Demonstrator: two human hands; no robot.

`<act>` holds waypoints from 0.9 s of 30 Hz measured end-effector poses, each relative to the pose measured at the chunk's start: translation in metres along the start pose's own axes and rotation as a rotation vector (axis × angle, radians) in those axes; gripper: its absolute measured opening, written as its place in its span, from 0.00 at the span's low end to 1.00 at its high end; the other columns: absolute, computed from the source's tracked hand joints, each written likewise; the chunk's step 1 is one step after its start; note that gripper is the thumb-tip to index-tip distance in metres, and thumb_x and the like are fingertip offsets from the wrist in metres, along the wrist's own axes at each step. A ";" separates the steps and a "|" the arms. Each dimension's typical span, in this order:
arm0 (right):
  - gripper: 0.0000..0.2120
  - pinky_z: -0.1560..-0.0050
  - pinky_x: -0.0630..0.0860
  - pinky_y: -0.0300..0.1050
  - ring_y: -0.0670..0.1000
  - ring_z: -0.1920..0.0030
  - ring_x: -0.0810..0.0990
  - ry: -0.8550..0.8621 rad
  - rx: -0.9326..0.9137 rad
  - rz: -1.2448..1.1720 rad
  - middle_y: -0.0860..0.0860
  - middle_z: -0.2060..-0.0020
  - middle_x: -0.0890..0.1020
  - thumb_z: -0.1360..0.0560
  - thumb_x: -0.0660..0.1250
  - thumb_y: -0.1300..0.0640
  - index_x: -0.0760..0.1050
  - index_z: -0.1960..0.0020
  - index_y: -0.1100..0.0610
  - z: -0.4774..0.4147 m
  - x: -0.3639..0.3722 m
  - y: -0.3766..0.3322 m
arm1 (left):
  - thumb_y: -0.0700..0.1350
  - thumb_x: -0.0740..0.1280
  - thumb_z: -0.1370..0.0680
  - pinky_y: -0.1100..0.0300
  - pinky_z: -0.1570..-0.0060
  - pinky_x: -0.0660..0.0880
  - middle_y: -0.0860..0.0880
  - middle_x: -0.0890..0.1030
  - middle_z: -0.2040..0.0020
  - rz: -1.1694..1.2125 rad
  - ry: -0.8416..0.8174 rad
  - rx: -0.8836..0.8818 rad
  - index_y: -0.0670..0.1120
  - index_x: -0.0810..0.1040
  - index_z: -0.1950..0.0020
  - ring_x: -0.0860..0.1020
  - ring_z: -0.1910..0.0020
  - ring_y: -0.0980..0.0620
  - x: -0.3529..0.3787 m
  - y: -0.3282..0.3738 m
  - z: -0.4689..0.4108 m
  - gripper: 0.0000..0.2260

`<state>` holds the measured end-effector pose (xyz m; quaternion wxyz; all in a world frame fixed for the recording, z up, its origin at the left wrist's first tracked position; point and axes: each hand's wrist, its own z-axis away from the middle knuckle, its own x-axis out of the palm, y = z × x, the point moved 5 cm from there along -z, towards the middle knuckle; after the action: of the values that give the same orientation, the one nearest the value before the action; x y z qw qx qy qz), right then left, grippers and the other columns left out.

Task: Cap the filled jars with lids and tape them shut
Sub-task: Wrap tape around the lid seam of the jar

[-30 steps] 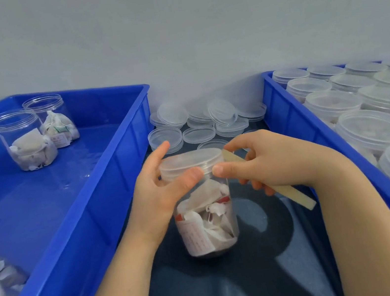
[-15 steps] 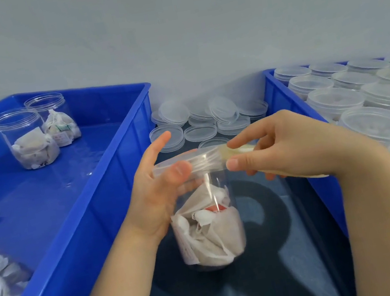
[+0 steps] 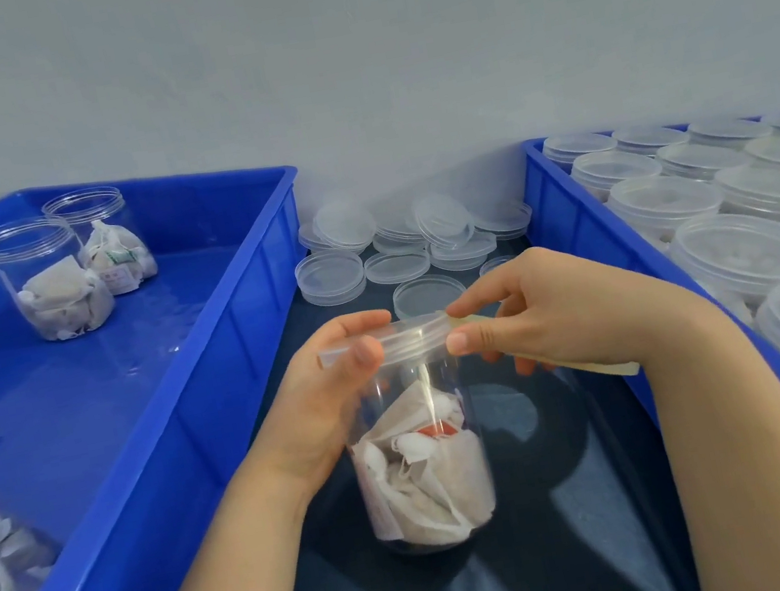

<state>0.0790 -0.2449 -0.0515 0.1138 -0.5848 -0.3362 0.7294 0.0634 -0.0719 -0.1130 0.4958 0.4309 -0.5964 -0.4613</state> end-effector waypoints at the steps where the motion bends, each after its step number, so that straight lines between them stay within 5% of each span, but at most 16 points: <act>1: 0.23 0.63 0.76 0.41 0.43 0.71 0.79 0.024 0.007 0.006 0.46 0.66 0.83 0.37 0.66 0.33 0.79 0.45 0.42 -0.002 0.000 0.000 | 0.68 0.78 0.54 0.55 0.53 0.77 0.48 0.83 0.50 -0.060 0.051 0.025 0.48 0.77 0.43 0.82 0.53 0.51 -0.002 0.001 -0.001 0.45; 4: 0.22 0.64 0.74 0.40 0.42 0.73 0.77 0.084 0.024 -0.005 0.46 0.65 0.82 0.35 0.66 0.34 0.80 0.47 0.44 -0.005 -0.002 -0.002 | 0.60 0.76 0.48 0.57 0.47 0.78 0.51 0.81 0.46 -0.150 0.189 0.109 0.53 0.75 0.39 0.81 0.48 0.53 -0.010 0.009 0.000 0.38; 7: 0.24 0.63 0.72 0.39 0.41 0.69 0.75 0.126 0.017 0.029 0.40 0.67 0.77 0.37 0.69 0.34 0.79 0.46 0.45 -0.001 -0.002 -0.009 | 0.58 0.80 0.49 0.66 0.51 0.77 0.57 0.80 0.45 -0.312 0.210 0.163 0.57 0.69 0.35 0.78 0.46 0.65 -0.004 0.013 0.003 0.43; 11: 0.26 0.65 0.69 0.37 0.40 0.71 0.71 0.080 -0.044 0.107 0.38 0.74 0.73 0.35 0.65 0.34 0.78 0.43 0.47 0.002 -0.001 -0.016 | 0.60 0.80 0.50 0.58 0.46 0.77 0.55 0.80 0.45 -0.302 0.308 0.182 0.59 0.70 0.38 0.78 0.45 0.63 -0.001 0.011 0.004 0.42; 14: 0.31 0.54 0.71 0.40 0.34 0.67 0.77 -0.023 -0.052 -0.028 0.38 0.70 0.79 0.40 0.67 0.33 0.75 0.38 0.38 0.007 -0.003 -0.011 | 0.57 0.76 0.49 0.59 0.48 0.78 0.51 0.82 0.46 -0.180 0.238 0.168 0.60 0.70 0.40 0.80 0.44 0.55 -0.009 0.011 0.003 0.38; 19: 0.34 0.49 0.74 0.41 0.34 0.62 0.78 0.026 -0.068 -0.077 0.41 0.63 0.82 0.50 0.69 0.28 0.78 0.45 0.35 0.008 -0.012 -0.002 | 0.56 0.80 0.46 0.56 0.50 0.79 0.49 0.82 0.44 -0.158 0.019 0.183 0.57 0.70 0.36 0.80 0.43 0.47 -0.004 0.012 0.004 0.40; 22: 0.36 0.50 0.75 0.40 0.34 0.62 0.79 0.023 -0.072 -0.097 0.44 0.61 0.83 0.54 0.67 0.26 0.79 0.47 0.35 0.010 -0.013 -0.002 | 0.63 0.80 0.47 0.56 0.49 0.78 0.47 0.81 0.42 -0.147 -0.045 0.187 0.55 0.71 0.36 0.80 0.42 0.45 -0.001 0.012 0.005 0.42; 27: 0.41 0.56 0.75 0.41 0.44 0.66 0.83 -0.008 -0.054 -0.093 0.47 0.58 0.82 0.54 0.66 0.27 0.78 0.42 0.39 0.006 -0.005 -0.005 | 0.60 0.80 0.45 0.55 0.48 0.78 0.45 0.81 0.43 -0.157 -0.092 0.196 0.51 0.77 0.42 0.80 0.43 0.44 -0.003 0.012 0.006 0.34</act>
<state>0.0733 -0.2460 -0.0443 0.1303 -0.5683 -0.3832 0.7163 0.0576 -0.0663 -0.1023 0.3857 0.5009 -0.6252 -0.4577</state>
